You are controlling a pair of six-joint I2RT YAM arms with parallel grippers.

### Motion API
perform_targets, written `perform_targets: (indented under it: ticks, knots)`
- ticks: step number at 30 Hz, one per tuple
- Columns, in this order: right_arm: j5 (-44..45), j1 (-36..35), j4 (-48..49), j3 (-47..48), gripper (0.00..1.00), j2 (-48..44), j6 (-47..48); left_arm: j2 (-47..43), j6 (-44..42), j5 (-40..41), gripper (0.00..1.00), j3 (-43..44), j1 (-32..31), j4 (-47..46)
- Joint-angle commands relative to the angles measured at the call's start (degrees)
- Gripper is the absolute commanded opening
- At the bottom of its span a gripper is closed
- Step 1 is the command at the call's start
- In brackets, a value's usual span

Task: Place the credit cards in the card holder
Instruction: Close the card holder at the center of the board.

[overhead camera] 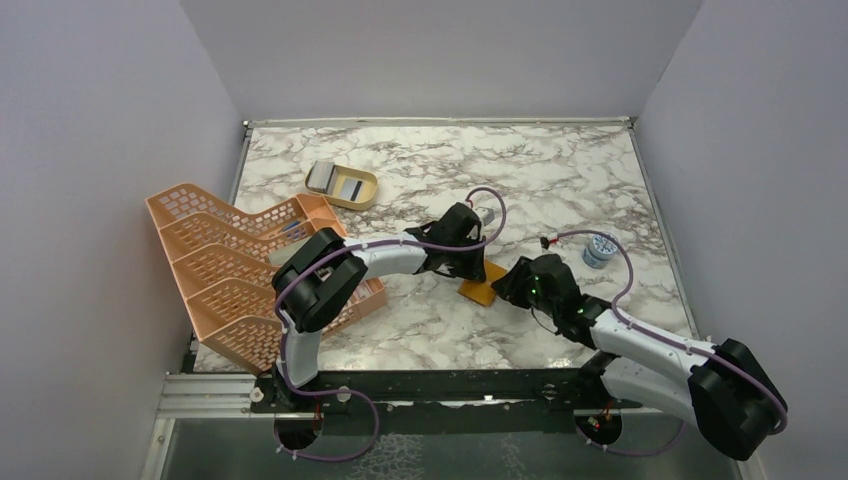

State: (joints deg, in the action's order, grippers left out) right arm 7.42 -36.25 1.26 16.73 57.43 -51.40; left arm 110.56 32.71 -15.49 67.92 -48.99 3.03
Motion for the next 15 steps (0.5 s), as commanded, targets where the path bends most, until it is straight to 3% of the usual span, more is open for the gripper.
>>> perform_targets:
  ticks: [1, 7, 15]
  knots:
    - [-0.81, 0.3, 5.68, -0.08, 0.29, 1.16, 0.72, -0.98, 0.48, 3.14, 0.06, -1.74, 0.07, 1.01]
    - [-2.94, 0.3, 8.52, 0.58, 0.27, 4.51, 0.58, -1.41, 2.08, 2.34, 0.07, -2.2, 0.1, 0.46]
    - [-2.2, 0.3, 10.65, 0.31, 0.27, 7.16, 0.87, -6.23, 5.37, 2.73, 0.16, -1.84, 1.16, 2.67]
